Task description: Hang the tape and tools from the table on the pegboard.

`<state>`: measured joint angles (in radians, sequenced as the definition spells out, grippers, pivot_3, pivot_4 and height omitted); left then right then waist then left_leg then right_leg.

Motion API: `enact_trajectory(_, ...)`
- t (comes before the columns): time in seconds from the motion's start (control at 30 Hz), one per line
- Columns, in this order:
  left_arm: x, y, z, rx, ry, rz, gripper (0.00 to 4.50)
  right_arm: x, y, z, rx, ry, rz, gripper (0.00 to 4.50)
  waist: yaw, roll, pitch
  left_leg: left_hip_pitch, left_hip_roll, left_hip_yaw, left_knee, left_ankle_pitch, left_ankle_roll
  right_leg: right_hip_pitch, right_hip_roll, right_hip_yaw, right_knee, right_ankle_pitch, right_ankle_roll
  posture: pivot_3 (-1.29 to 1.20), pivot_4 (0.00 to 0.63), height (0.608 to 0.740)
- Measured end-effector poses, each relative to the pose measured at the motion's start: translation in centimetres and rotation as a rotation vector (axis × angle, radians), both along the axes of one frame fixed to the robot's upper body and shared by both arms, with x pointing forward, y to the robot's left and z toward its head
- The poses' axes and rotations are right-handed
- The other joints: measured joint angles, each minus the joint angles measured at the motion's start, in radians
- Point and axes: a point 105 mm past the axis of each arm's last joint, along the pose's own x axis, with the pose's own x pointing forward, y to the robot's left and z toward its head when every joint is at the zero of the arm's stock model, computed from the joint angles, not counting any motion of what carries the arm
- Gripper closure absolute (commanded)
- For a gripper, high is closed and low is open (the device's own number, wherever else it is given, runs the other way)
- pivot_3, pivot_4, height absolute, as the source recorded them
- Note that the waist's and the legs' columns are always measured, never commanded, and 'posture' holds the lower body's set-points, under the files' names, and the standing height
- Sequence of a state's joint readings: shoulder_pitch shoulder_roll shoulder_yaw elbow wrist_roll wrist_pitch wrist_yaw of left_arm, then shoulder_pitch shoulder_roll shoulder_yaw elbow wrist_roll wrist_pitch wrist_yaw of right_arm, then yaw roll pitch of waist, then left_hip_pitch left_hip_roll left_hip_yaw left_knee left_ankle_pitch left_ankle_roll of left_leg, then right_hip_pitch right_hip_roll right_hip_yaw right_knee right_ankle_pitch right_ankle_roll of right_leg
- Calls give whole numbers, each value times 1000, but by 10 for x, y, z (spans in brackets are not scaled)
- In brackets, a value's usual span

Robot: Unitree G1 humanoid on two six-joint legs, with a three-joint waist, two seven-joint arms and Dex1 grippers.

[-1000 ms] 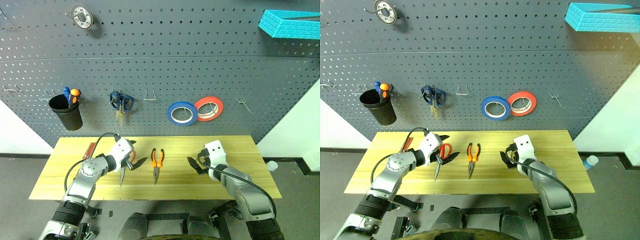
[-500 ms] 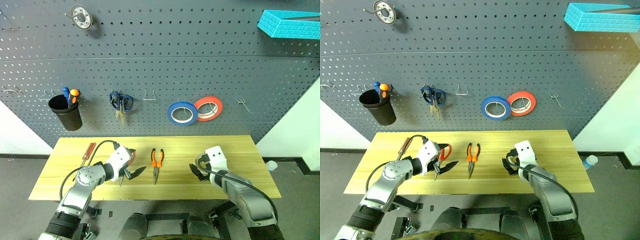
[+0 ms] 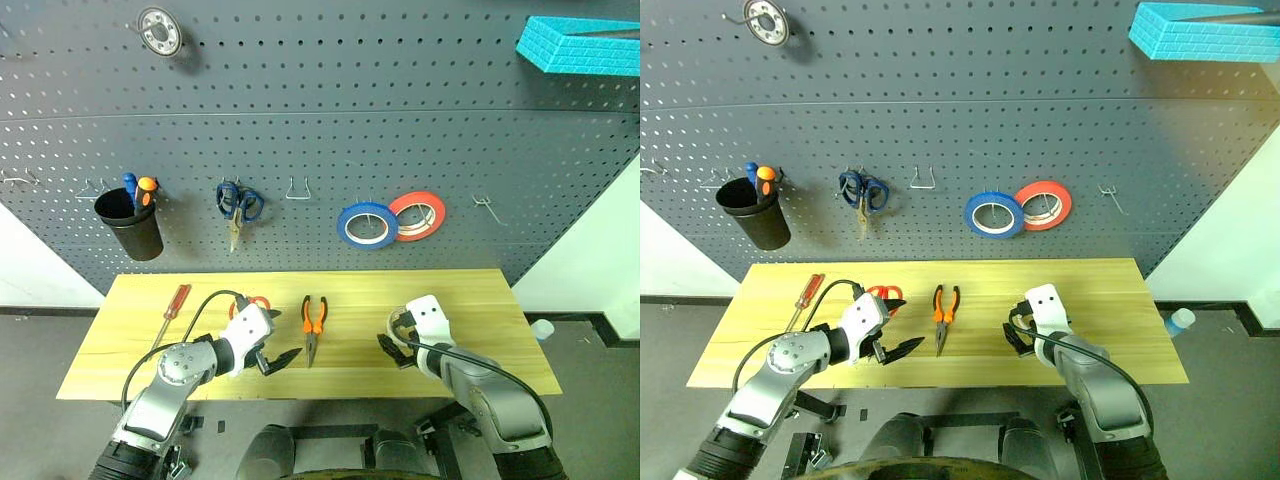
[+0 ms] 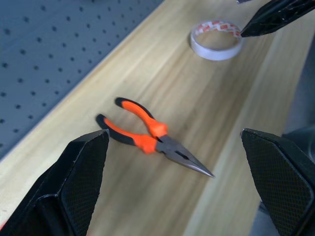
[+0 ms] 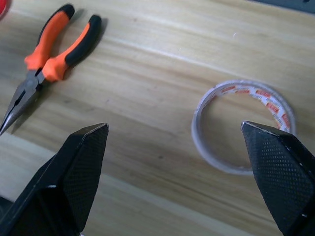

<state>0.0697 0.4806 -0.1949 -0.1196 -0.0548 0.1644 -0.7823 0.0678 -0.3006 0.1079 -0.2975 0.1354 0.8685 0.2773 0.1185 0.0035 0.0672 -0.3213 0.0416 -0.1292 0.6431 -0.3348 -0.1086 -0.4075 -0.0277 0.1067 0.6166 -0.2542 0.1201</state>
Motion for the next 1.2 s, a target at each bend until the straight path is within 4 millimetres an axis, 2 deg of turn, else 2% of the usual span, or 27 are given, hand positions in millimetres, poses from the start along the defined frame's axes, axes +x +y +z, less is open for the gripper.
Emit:
enact_trajectory(0.33,-13,-6,3,-11,12,2,41,5,1,4,-7,-8,9,0,-1,-1,73,-4,0,0,-1,-2,4,-4,0,0,0,0,-4,328,166,740)
enact_trajectory(0.53,-29,-4,4,-18,44,32,41,4,-4,4,-28,-3,17,0,3,-1,101,-17,0,0,1,-3,5,-17,0,0,3,0,-5,343,197,740)
enact_trajectory(0.77,-38,-1,11,-27,49,60,41,2,-20,2,-113,-4,5,0,5,-2,134,-19,0,0,2,-3,5,-18,0,0,3,0,-5,348,211,740)
enact_trajectory(1.2,-34,-9,26,-84,11,76,41,15,-23,6,-134,-27,2,0,5,-2,152,-20,0,0,2,-3,5,-20,0,0,2,0,-5,354,213,740)
